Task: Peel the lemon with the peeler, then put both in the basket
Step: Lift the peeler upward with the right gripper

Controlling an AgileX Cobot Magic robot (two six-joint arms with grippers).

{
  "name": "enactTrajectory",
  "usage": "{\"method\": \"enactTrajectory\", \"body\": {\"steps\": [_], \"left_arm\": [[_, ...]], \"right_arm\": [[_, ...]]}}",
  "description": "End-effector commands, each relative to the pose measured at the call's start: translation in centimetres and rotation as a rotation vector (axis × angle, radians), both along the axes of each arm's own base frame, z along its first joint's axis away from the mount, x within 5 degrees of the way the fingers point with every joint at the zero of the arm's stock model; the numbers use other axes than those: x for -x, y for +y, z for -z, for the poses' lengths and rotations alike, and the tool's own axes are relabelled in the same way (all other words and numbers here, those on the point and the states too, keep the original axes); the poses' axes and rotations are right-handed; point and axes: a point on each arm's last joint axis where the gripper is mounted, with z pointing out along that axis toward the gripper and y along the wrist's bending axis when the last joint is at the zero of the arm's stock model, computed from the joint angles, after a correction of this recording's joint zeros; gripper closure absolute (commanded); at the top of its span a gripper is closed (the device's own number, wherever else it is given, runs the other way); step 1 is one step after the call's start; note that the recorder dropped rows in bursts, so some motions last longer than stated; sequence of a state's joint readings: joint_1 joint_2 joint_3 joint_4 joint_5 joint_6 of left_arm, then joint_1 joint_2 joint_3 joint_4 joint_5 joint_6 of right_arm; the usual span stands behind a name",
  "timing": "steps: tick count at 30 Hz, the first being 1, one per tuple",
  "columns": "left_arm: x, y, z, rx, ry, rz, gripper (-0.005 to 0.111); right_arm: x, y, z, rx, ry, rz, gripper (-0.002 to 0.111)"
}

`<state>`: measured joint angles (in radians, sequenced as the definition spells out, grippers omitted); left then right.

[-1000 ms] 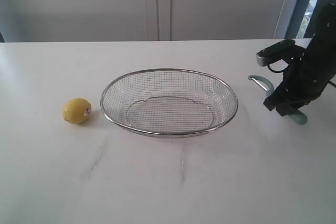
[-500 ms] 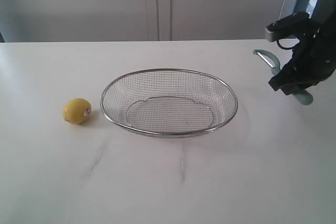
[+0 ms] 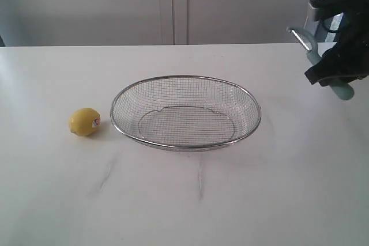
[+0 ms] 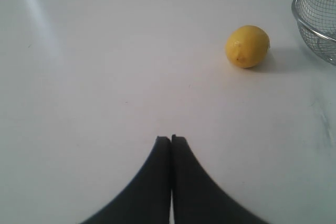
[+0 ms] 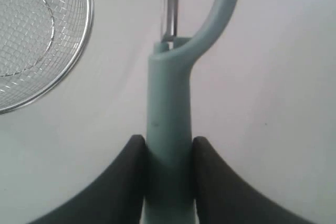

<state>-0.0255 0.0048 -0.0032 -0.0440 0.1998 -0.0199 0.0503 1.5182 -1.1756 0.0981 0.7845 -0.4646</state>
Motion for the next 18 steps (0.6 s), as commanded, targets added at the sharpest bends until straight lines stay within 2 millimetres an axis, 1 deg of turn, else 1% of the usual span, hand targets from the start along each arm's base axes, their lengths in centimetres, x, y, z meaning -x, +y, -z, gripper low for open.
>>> {"method": "enactTrajectory", "body": {"steps": [1, 14, 18], "left_arm": [[0.0, 0.0, 0.1, 0.01, 0.003, -0.002, 0.107], [0.0, 0.0, 0.1, 0.01, 0.003, -0.002, 0.107], [0.0, 0.0, 0.1, 0.01, 0.003, -0.002, 0.107]], "right_arm": [[1.5, 0.0, -1.1, -0.016, -0.049, 0.012, 0.108], [7.0, -0.2, -3.5, -0.049, -0.115, 0.043, 0.108], [8.1, 0.0, -3.7, -0.09, -0.114, 0.048, 0.108]]}}
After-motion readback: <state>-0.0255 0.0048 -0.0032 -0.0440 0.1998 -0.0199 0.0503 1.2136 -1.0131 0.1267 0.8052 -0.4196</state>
